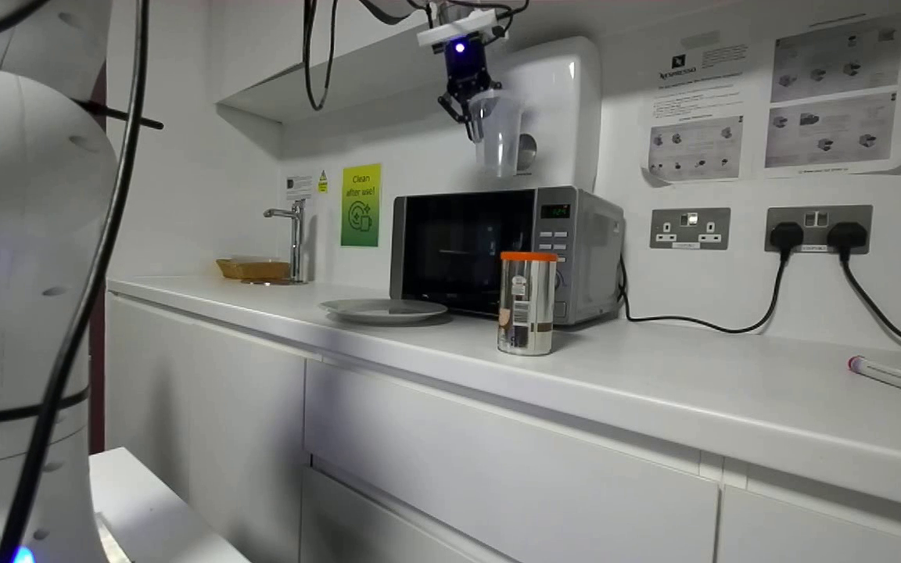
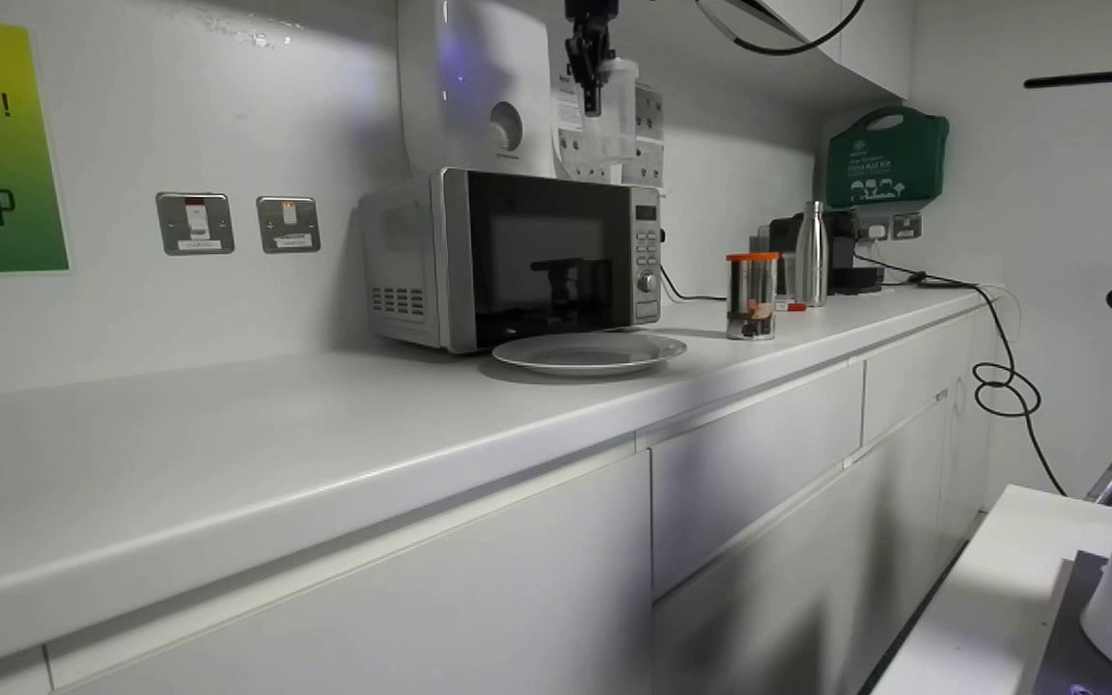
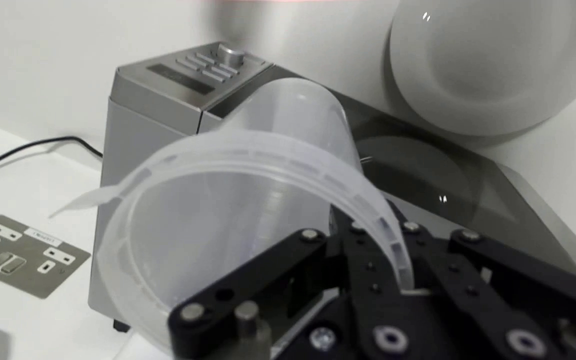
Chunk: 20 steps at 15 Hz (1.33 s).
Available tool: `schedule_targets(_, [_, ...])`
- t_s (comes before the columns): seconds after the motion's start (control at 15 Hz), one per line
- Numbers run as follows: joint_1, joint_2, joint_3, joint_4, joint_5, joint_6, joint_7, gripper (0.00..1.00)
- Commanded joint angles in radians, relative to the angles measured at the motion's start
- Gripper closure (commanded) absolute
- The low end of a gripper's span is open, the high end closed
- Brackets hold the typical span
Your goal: Remove the clear container from the microwave and place it on the countertop
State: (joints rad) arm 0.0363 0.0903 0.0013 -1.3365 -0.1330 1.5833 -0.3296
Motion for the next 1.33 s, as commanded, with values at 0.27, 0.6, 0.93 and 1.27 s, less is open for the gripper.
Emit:
schedule_targets(0.27, [-0.017,-0.121,-0.025,-0.073,0.044,-0.137,0.14,0.99])
schedule_targets(0.6, [-0.026,-0.22,-0.052,-0.323,0.1,-0.037,0.276,0.99])
schedule_targets(0.93, [-0.052,-0.277,-0.048,-0.573,0.11,0.089,0.368,0.99])
schedule_targets(1.27, [-0.055,-0.308,-0.044,-0.798,0.115,0.272,0.412,0.99])
